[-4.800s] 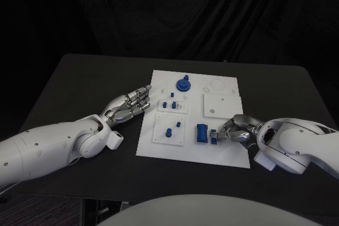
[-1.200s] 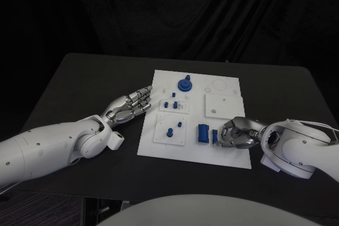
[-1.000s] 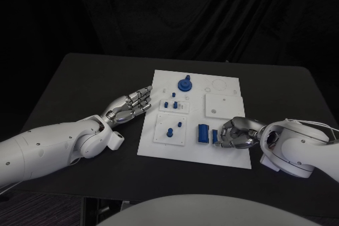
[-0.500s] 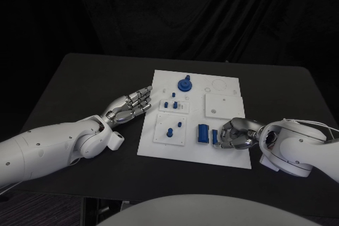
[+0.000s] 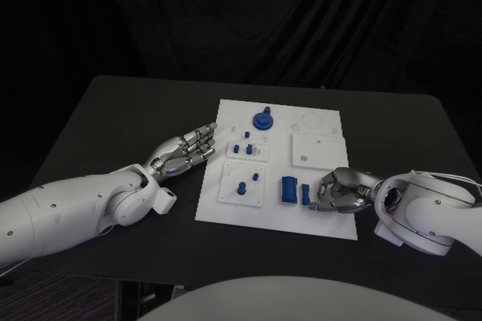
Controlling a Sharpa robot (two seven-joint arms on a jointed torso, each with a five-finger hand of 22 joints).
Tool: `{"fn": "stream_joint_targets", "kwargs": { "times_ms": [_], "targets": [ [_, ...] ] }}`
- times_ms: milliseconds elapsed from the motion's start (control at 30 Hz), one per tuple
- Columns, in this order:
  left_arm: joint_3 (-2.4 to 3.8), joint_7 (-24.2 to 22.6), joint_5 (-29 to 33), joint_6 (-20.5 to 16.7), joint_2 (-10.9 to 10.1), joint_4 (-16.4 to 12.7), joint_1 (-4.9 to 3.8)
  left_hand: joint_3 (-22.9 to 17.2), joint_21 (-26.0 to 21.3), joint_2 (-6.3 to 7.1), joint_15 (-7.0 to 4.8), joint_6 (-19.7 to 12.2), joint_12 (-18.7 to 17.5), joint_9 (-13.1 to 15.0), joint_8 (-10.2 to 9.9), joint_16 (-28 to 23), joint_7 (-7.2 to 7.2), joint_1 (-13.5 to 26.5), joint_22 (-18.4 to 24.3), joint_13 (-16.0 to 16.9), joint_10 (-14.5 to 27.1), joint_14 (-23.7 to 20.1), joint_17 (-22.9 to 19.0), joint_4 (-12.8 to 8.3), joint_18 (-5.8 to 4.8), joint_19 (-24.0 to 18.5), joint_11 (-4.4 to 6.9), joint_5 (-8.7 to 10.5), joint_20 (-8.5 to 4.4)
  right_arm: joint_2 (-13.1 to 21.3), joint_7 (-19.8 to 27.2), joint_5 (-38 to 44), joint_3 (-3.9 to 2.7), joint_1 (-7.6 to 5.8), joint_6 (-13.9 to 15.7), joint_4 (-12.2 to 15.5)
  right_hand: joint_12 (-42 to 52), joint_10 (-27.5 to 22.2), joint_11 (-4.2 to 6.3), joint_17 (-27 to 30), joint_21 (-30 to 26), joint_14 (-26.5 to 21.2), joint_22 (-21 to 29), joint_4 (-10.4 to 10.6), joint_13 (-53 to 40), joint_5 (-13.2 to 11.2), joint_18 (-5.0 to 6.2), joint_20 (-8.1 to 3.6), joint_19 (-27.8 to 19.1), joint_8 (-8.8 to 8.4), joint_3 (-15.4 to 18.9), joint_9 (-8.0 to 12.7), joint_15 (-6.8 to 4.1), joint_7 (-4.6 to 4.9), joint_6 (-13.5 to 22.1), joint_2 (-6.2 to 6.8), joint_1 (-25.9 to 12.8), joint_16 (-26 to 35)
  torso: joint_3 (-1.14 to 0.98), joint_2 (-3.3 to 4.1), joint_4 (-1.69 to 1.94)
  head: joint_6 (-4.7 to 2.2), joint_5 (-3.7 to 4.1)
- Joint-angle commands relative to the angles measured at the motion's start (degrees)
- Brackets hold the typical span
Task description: Assemble the parts on the task board
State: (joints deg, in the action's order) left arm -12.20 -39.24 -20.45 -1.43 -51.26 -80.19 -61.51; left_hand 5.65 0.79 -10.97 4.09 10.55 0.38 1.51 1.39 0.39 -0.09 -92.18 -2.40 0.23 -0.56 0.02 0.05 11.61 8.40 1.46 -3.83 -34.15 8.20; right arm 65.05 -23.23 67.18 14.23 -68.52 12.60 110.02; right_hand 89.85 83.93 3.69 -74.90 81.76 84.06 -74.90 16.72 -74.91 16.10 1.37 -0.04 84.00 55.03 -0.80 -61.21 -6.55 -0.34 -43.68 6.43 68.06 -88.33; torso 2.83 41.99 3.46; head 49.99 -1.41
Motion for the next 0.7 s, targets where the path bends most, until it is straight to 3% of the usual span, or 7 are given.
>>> {"fn": "stream_joint_targets", "kwargs": {
  "times_ms": [33,300,533,700],
  "targets": [
    [-0.01,-5.65,-0.12,-1.43,-0.35,-0.82,0.13,-0.37,0.11,0.11,-0.7,0.56,-0.19,0.09,0.27,-0.39,0.43,0.13,0.12,-0.03,-0.15,-0.02,-0.05,-0.23,-0.13,-0.12,0.14,-0.72,-0.52,0.99,3.37,-0.21,-0.05,-0.22,4.65,0.82,0.15,6.07,0.33,-10.11,0.13,4.96,-12.32,0.11,-15.09,0.26,0.74,-0.36,1.96,-0.14,1.31,-0.12,-0.47,-0.04,-0.6,0.27,-1.32,0.06,-0.05,-0.01,0.0,0.01,0.22],
    [0.01,-6.61,-0.12,-3.89,-1.9,-2.7,0.11,-0.44,0.09,0.45,-1.18,1.5,-0.11,0.21,0.42,-0.39,0.77,0.3,0.17,0.04,-0.45,-0.02,-0.05,-0.39,-0.04,-0.16,0.4,-1.2,-0.95,2.76,9.5,-2.13,-0.06,-2.85,12.03,1.35,0.15,6.07,0.45,-10.46,0.42,5.03,-12.43,0.2,-15.09,0.41,0.66,-0.48,2.13,-1.73,3.72,0.53,-0.55,-0.14,-0.29,-0.74,-6.82,-0.06,-0.17,-0.22,-0.25,0.01,0.28],
    [0.01,-7.25,-0.11,-5.93,-3.11,-3.9,0.03,-0.48,0.1,0.71,-1.43,2.21,-0.07,0.27,0.52,-0.39,1.15,0.43,0.17,0.09,-0.65,-0.02,-0.05,-0.47,0.01,-0.15,0.7,-1.72,-1.13,2.1,15.97,-5.36,-0.06,-3.82,18.27,0.06,0.15,6.07,0.08,-10.29,-0.36,4.91,-12.19,0.04,-15.09,0.08,0.83,-0.19,1.6,-2.66,3.98,0.27,-0.21,0.23,0.42,-7.07,-11.84,0.02,-0.29,-0.84,-0.56,0.01,0.18],
    [0.02,-7.48,-0.11,-6.73,-3.27,-4.0,-0.11,-0.51,0.09,0.77,-1.51,2.37,-0.07,0.28,0.53,-0.39,1.27,0.48,0.18,0.08,-0.65,-0.02,-0.05,-0.48,0.05,-0.15,0.84,-1.93,-1.17,1.18,19.72,-8.57,-0.06,-3.97,21.01,-1.41,0.15,6.07,-0.05,-11.58,-0.22,5.17,-12.25,-0.19,-15.09,0.15,0.79,-0.07,1.63,-2.82,4.04,0.05,-0.08,0.36,0.86,-8.22,-11.96,-0.44,-0.55,-1.48,-0.88,0.01,0.15]
  ]
}}
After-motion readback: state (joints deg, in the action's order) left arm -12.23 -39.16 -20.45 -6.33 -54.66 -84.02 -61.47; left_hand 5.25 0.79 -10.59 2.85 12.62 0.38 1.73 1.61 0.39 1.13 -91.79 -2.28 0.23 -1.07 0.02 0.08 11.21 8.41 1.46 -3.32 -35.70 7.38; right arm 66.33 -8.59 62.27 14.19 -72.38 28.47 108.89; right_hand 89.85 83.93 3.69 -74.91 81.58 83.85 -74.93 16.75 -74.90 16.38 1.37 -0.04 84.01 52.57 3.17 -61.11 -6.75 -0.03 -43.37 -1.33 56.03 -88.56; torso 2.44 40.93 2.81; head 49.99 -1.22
